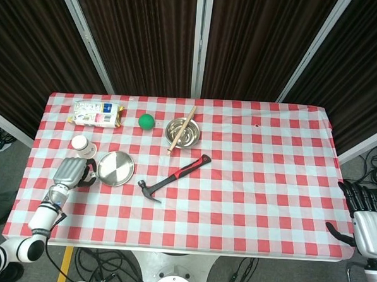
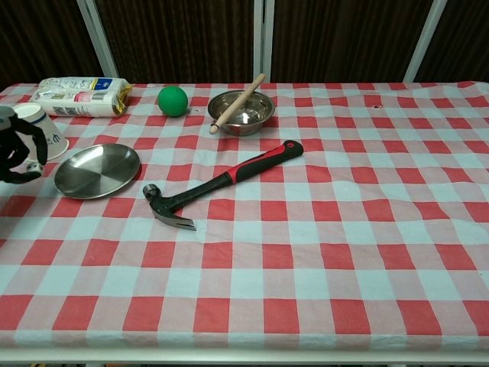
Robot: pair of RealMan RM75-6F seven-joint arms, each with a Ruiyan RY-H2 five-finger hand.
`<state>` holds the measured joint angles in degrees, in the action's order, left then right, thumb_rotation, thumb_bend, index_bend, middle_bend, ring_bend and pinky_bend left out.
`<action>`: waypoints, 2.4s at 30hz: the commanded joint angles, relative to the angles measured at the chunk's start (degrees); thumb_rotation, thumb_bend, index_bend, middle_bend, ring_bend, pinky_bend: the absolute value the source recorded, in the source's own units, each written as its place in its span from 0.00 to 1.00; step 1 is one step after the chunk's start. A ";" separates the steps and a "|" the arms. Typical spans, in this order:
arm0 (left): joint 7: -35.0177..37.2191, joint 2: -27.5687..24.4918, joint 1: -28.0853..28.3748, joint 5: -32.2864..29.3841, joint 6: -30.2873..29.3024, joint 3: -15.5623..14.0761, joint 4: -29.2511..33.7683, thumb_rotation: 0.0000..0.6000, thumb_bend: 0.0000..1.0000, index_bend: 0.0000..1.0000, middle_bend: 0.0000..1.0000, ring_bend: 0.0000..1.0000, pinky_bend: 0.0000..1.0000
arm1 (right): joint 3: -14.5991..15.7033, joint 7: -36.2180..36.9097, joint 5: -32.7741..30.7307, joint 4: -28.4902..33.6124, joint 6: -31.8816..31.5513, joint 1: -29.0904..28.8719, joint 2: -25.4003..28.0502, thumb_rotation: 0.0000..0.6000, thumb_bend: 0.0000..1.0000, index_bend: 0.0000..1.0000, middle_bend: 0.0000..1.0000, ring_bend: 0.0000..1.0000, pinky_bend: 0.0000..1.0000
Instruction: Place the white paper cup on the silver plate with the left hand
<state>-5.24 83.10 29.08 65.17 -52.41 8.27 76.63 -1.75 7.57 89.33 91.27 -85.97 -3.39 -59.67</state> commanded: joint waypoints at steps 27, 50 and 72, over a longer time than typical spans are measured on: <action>-6.84 5.92 6.31 -6.19 0.46 2.06 -3.72 1.00 0.11 0.38 0.75 0.78 0.94 | 0.01 1.08 0.71 -0.41 -1.87 1.06 -0.30 1.00 0.12 0.00 0.06 0.00 0.00; 13.49 3.66 1.34 -14.84 9.06 7.86 -17.76 1.00 0.05 0.16 0.41 0.33 0.61 | -0.10 0.49 1.22 0.15 -3.28 1.78 0.43 1.00 0.12 0.00 0.06 0.00 0.00; 21.34 7.71 6.73 -9.52 17.54 9.50 -29.45 1.00 0.04 0.15 0.33 0.23 0.44 | -0.06 -0.94 0.64 1.68 -2.94 2.15 0.69 1.00 0.12 0.00 0.06 0.00 0.00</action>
<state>19.59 89.42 35.15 57.09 -33.74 18.24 49.63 -1.81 6.64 89.97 92.96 -88.90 -1.26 -58.99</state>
